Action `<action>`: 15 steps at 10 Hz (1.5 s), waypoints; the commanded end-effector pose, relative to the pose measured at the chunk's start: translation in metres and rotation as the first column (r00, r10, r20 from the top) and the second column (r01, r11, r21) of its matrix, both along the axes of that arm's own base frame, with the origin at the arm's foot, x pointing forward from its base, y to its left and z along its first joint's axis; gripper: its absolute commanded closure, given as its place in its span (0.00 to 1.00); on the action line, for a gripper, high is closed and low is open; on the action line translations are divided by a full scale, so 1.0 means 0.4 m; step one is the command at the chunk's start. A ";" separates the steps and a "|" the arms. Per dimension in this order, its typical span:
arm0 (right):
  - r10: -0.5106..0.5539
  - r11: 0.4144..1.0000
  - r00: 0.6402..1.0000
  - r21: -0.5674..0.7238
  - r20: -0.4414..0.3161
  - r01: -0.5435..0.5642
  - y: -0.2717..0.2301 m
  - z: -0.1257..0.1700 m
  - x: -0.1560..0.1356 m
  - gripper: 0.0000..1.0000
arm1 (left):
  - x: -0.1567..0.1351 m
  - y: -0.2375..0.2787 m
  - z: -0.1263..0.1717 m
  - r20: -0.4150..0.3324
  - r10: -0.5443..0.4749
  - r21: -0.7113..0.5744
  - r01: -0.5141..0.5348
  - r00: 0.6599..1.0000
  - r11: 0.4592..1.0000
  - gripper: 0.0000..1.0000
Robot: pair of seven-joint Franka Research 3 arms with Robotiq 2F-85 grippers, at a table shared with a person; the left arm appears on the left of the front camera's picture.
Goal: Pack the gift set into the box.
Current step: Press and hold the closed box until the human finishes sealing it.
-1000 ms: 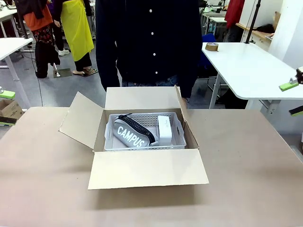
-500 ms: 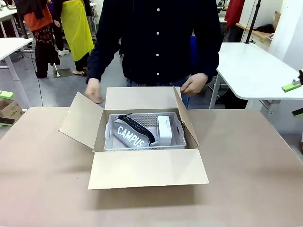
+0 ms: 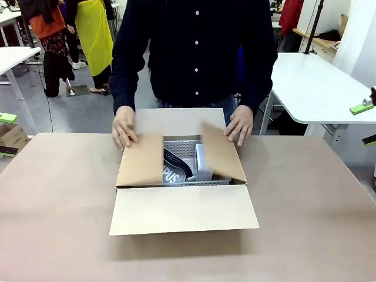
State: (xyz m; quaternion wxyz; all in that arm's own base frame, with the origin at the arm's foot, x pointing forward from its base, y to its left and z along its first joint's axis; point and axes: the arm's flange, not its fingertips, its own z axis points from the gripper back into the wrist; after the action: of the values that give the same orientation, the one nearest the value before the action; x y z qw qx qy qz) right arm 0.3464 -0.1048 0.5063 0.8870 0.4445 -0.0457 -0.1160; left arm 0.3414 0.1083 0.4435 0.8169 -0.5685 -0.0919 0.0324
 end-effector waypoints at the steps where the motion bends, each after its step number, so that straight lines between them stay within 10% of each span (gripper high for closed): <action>1: -0.008 1.000 1.000 -0.007 0.001 0.008 0.001 0.000 -0.002 0.00 | -0.010 0.000 -0.001 -0.010 -0.007 0.009 0.007 1.000 1.000 0.00; 15: -0.008 1.000 1.000 -0.007 0.001 0.008 0.001 0.000 -0.002 0.00 | -0.010 0.000 -0.001 -0.010 -0.007 0.009 0.007 1.000 1.000 0.00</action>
State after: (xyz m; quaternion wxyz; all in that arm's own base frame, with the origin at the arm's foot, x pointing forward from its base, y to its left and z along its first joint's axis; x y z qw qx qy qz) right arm 0.3464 -0.1048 0.5063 0.8870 0.4445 -0.0458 -0.1160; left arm 0.3414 0.1083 0.4435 0.8169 -0.5685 -0.0919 0.0324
